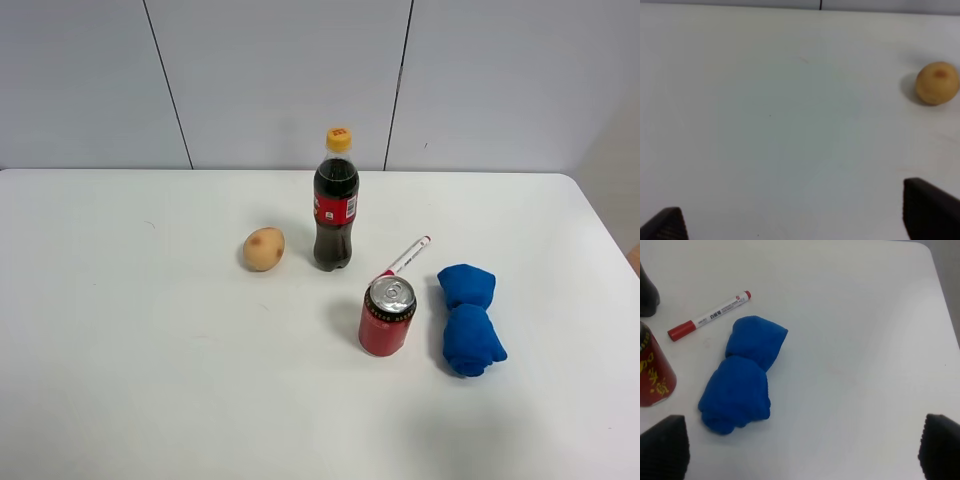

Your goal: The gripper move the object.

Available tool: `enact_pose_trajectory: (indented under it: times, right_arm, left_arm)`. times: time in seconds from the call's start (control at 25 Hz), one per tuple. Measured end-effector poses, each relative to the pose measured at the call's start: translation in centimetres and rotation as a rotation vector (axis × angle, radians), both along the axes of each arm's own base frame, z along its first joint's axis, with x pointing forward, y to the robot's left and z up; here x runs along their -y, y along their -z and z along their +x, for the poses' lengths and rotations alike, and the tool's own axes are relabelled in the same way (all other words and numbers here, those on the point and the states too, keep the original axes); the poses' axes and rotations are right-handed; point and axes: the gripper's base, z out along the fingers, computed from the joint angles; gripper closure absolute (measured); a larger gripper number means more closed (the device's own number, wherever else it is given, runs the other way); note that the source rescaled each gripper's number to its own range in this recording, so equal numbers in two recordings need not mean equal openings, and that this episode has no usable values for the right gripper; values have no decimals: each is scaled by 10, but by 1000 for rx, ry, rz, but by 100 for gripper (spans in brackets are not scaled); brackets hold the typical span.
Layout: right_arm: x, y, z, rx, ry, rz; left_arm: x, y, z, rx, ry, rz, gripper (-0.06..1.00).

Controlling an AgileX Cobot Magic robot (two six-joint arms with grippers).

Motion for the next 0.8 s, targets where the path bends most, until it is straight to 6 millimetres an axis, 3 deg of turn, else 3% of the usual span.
enact_pose_trajectory:
  times: [0.8]
  right_arm:
    - [0, 0, 0, 0, 0, 0]
  left_arm:
    - [0, -1, 0, 8, 1, -2, -6]
